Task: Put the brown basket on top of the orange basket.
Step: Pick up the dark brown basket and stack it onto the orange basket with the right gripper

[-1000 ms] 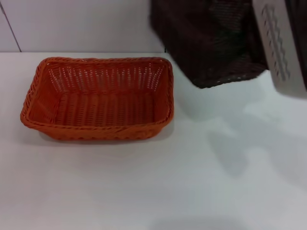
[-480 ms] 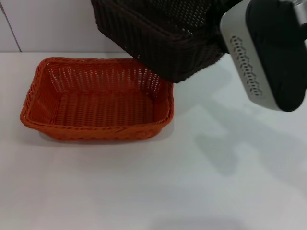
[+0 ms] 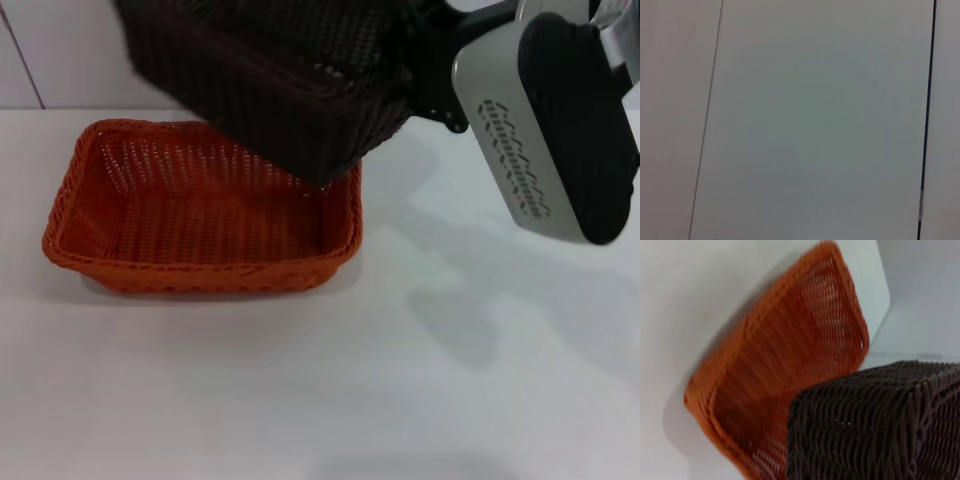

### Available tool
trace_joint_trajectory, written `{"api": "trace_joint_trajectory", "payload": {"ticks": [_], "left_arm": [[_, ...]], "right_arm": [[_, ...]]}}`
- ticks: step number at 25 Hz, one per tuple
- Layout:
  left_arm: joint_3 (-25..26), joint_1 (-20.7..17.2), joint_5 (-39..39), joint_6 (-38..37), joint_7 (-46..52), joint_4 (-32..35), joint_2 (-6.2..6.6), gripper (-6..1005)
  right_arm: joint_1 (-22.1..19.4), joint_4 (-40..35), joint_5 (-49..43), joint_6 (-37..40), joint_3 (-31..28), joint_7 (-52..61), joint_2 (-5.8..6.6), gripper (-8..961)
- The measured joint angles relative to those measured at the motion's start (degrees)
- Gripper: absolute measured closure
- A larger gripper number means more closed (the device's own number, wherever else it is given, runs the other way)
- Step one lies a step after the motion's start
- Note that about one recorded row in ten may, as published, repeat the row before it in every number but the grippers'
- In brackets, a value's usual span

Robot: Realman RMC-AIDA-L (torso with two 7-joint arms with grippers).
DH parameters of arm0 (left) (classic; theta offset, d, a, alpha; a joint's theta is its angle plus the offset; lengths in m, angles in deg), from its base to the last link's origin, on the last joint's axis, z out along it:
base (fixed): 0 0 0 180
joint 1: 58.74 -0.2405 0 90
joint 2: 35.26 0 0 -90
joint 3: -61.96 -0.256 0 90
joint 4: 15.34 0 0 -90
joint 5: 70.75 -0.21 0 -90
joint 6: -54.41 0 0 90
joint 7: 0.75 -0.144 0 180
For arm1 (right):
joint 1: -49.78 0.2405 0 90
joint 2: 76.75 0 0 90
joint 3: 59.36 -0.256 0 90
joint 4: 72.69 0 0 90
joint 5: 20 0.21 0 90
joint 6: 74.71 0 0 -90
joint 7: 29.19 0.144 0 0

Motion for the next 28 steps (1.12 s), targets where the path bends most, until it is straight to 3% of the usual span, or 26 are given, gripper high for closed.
{"api": "trace_joint_trajectory", "payload": {"ticks": [11, 19, 28], "left_arm": [[0.2, -0.2, 0.4, 0.4, 0.0, 0.0, 0.03, 203], [0.1, -1.4, 2.3, 0.1, 0.0, -0.5, -0.09, 203], [0.2, -1.0, 4.5, 0.1, 0.0, -0.3, -0.18, 203]], "right_arm": [[-2.3, 1.2, 8.6, -4.2, -1.3, -15.3, 0.22, 738], [-2.5, 10.1, 20.2, -7.8, -4.9, -33.0, 0.01, 734], [-2.1, 16.1, 21.2, -7.8, -6.7, -41.7, 0.10, 731]]}}
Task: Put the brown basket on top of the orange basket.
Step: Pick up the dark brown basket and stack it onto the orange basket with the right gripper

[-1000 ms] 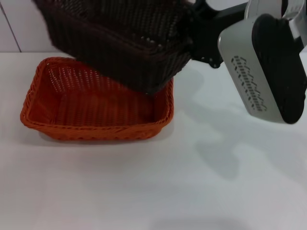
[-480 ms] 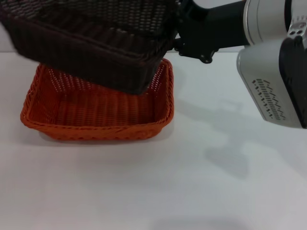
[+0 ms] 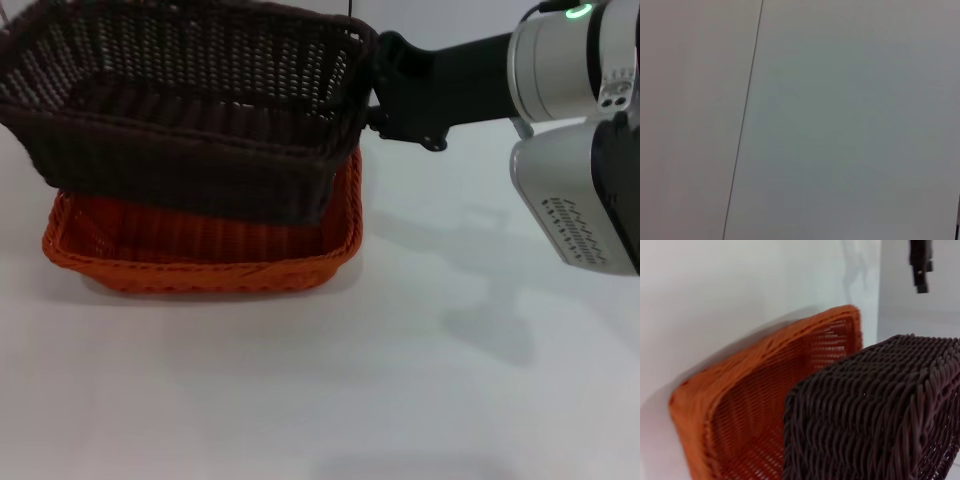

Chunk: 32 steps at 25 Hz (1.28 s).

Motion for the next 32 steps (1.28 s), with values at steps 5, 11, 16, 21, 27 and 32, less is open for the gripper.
{"api": "trace_joint_trajectory", "payload": {"ticks": [5, 11, 16, 21, 27, 32], "left_arm": [[0.0, -0.6, 0.0, -0.8, 0.0, -0.3, 0.00, 203], [-0.5, -0.9, 0.0, -2.2, 0.0, -0.4, -0.12, 203], [-0.9, -1.0, 0.0, -2.5, 0.0, -0.4, -0.32, 203], [-1.6, -1.1, 0.0, -2.5, 0.0, -0.4, -0.38, 203], [-2.0, -1.0, 0.0, -2.6, 0.0, -0.5, -0.36, 203], [-2.1, -0.9, 0.0, -2.6, 0.0, -0.5, -0.35, 203]], "right_arm": [[-0.1, 2.4, 0.0, 0.4, -1.0, -2.8, 0.14, 729], [0.9, 5.1, 0.0, 0.5, -1.5, -4.9, 0.25, 727], [1.6, 7.0, 0.4, 0.3, -1.6, -7.4, 0.33, 725], [2.6, 8.9, 0.5, 0.0, -2.1, -8.0, 0.33, 723], [3.5, 11.5, 0.5, -1.5, -2.7, -9.5, 0.34, 721], [4.5, 13.2, 0.6, -2.4, -2.9, -9.9, 0.38, 719]]}}
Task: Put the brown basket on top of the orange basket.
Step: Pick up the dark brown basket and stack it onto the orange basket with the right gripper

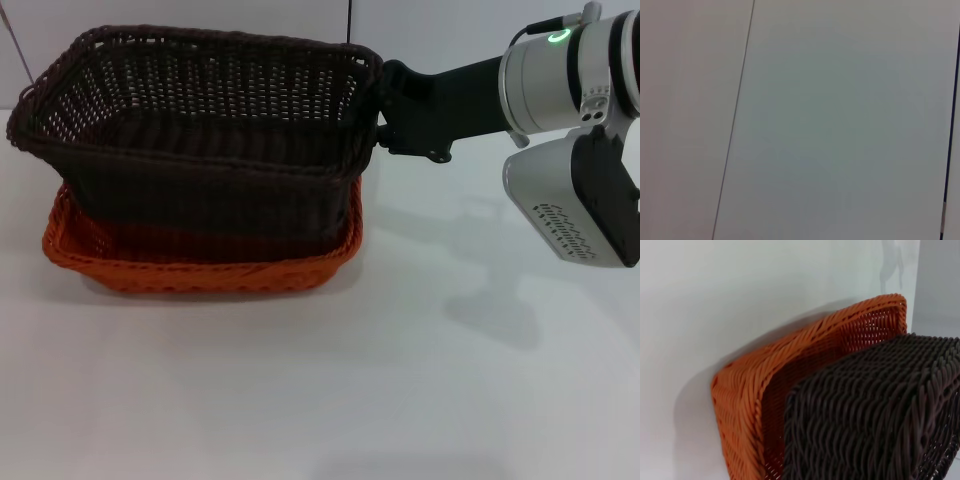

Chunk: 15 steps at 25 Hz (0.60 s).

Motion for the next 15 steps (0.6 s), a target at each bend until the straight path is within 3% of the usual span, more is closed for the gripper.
{"api": "trace_joint_trajectory", "payload": {"ticks": [15], "left_arm": [[-0.1, 0.2, 0.0, -0.5, 0.1, -0.1, 0.09, 203]], "right_arm": [[1.6, 6.3, 0.5, -3.9, 0.5, -3.2, -0.02, 713]]}}
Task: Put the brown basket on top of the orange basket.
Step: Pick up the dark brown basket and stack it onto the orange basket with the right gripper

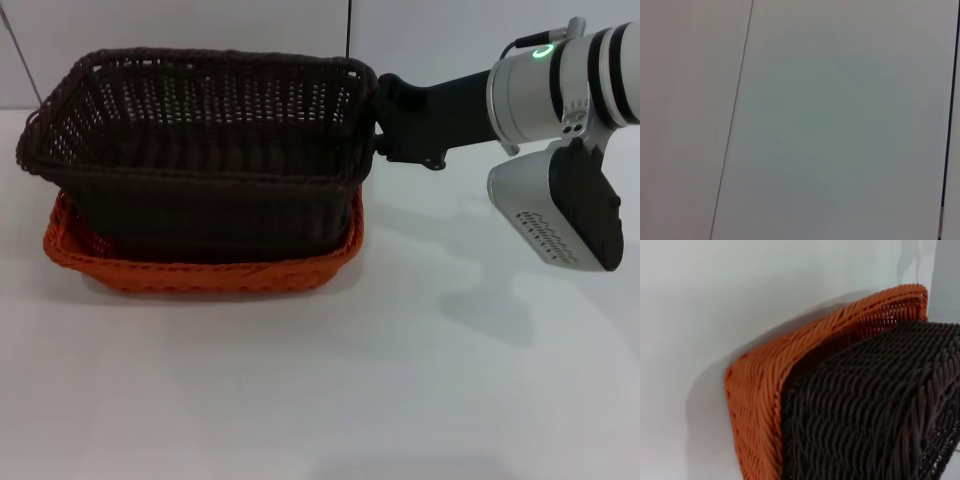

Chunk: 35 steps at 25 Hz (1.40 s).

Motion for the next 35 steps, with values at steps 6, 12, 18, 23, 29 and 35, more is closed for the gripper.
{"api": "trace_joint_trajectory", "payload": {"ticks": [6, 12, 18, 23, 29, 35], "left_arm": [[-0.3, -0.4, 0.0, -0.2, 0.1, 0.0, -0.05, 203], [-1.5, -0.6, 0.0, -0.4, 2.3, 0.7, 0.02, 203], [-1.6, -0.6, 0.0, -0.4, 2.4, 0.8, 0.00, 203], [-1.6, -0.4, 0.0, -0.3, 2.4, 0.9, 0.05, 203], [-1.6, -0.3, 0.0, -0.3, 2.4, 1.1, 0.16, 203], [-1.6, -0.6, 0.0, -0.4, 2.4, 1.1, 0.24, 203]], "right_arm": [[-2.4, -0.9, 3.4, -0.3, 2.0, 0.5, -0.29, 711], [-4.9, 0.6, 9.0, -5.8, 5.6, -2.0, -0.37, 709], [-7.2, 0.6, 10.0, -10.7, 9.1, -2.1, -0.34, 673], [-9.2, -1.1, 13.0, -11.3, 10.1, -2.1, -0.37, 582], [-10.0, -1.5, 13.1, -14.2, 12.4, -1.8, -0.41, 448], [-11.9, -3.4, 12.6, -15.0, 13.5, -1.8, -0.55, 335]]}}
